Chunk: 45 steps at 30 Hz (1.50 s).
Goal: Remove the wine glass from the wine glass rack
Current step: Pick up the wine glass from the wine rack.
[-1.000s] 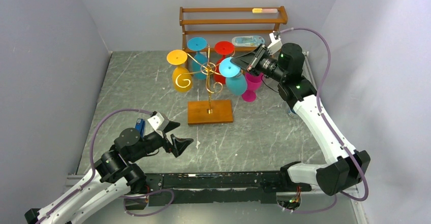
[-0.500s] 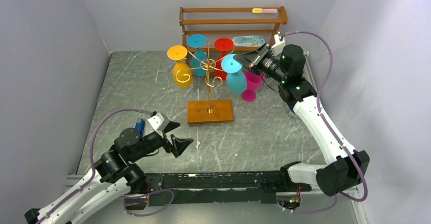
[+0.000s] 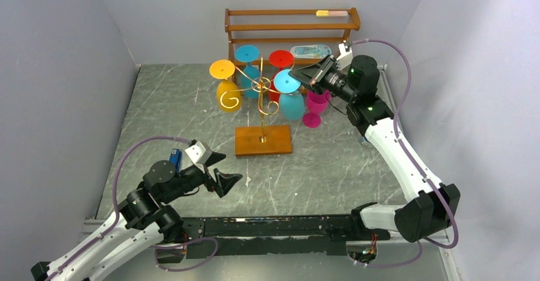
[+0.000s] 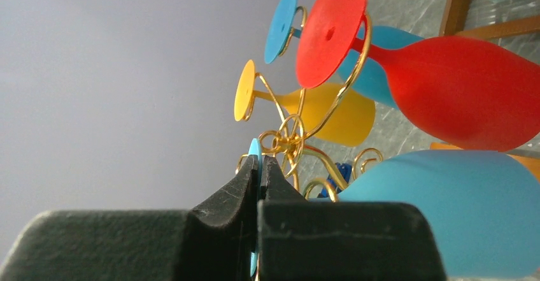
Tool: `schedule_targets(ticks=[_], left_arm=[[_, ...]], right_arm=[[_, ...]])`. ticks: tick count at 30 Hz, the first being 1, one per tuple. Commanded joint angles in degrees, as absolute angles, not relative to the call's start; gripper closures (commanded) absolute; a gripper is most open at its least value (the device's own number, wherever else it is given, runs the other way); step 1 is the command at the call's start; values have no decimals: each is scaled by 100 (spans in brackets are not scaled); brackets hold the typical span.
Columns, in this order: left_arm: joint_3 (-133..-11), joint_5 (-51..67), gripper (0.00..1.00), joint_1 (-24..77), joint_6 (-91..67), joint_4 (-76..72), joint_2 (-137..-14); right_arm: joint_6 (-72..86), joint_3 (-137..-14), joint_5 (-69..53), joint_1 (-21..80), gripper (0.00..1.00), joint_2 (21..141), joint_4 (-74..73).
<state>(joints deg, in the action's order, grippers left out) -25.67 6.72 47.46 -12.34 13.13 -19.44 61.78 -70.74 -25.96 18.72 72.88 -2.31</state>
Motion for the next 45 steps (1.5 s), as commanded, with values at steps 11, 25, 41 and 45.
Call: schedule_targets(ticks=[11,25,41,45], left_arm=[[-2611,823,3,4673,-1106,1128,-1969],[-2620,1006,3,4667,-968,1073,-1983],[-2467,501,3,4657,-1474,933,-1644],[-2694,505,3,4658,-1361,1123,-2022]], right_arm=[[6062,-7228,-1934,1991,100,7357,-287],[6027,-6839,-1801,1750,100,6874,-259],[6153,-6481,-1521,1727,100,6361,333],[5960,-6613,-1315,1730,100,6232,169]])
